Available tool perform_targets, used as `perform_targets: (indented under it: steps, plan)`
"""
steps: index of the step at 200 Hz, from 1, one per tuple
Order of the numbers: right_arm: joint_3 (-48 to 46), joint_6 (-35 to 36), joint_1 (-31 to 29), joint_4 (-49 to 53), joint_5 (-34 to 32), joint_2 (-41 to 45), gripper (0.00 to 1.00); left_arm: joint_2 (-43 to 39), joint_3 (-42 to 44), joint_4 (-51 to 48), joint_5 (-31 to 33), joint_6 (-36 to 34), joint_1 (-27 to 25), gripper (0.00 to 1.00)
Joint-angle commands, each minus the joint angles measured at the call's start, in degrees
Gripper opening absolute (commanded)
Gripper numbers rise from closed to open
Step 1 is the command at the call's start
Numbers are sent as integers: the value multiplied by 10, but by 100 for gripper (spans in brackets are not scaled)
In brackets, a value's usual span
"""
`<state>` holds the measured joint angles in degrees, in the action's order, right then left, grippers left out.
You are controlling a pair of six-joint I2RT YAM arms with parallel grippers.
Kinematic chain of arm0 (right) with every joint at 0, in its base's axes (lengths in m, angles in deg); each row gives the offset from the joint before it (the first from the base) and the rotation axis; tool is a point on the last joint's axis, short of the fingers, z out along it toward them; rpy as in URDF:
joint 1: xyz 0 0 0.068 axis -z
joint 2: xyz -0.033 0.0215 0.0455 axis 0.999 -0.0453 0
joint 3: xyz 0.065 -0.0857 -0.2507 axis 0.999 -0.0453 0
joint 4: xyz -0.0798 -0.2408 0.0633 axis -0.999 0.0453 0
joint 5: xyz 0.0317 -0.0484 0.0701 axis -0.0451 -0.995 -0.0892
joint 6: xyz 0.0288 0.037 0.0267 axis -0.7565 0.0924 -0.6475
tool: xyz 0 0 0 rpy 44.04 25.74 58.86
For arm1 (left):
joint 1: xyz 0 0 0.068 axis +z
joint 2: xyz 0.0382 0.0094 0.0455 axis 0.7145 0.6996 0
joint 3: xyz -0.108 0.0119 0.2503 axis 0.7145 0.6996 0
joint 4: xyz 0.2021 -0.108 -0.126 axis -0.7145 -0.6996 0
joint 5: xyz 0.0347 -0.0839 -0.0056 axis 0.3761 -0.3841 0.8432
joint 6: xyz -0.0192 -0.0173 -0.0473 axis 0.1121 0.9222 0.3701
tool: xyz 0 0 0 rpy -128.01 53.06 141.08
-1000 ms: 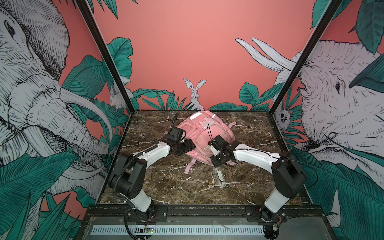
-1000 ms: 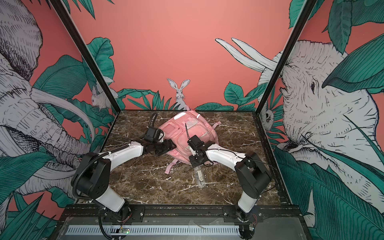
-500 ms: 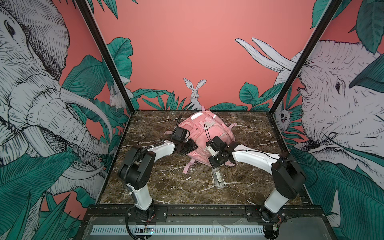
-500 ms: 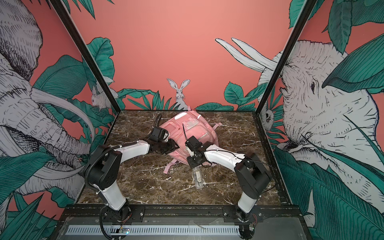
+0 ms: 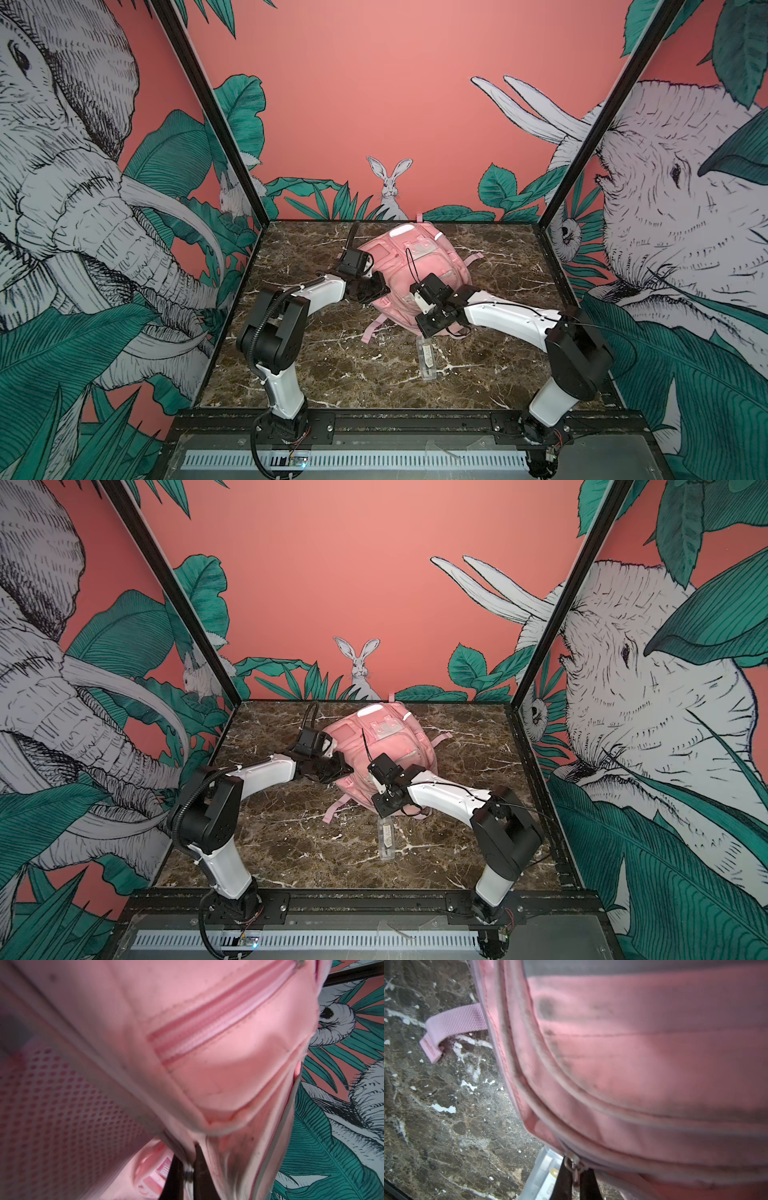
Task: Pack the student bag
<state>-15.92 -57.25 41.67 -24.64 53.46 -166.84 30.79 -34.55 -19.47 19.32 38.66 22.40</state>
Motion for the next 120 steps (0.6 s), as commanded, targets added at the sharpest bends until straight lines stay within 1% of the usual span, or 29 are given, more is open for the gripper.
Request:
perform_targets:
  steps: [1, 38, 41, 50, 120]
  plan:
    - [-19, 8, 2, 53, -18, 29, 0, -32, 2, -29, 57, -31, 42, 0]
    - [-40, 9, 21, 55, -28, 29, 0, -40, -1, -48, 63, -46, 61, 0]
    - [-42, 9, 24, 56, -29, 46, 0, -41, -1, -48, 64, -48, 62, 0]
    - [-47, 9, 32, 57, -31, 51, 0, -44, 0, -51, 67, -49, 63, 0]
    - [-58, 17, 114, 61, -44, 66, 0, -54, 10, -57, 72, -54, 73, 0]
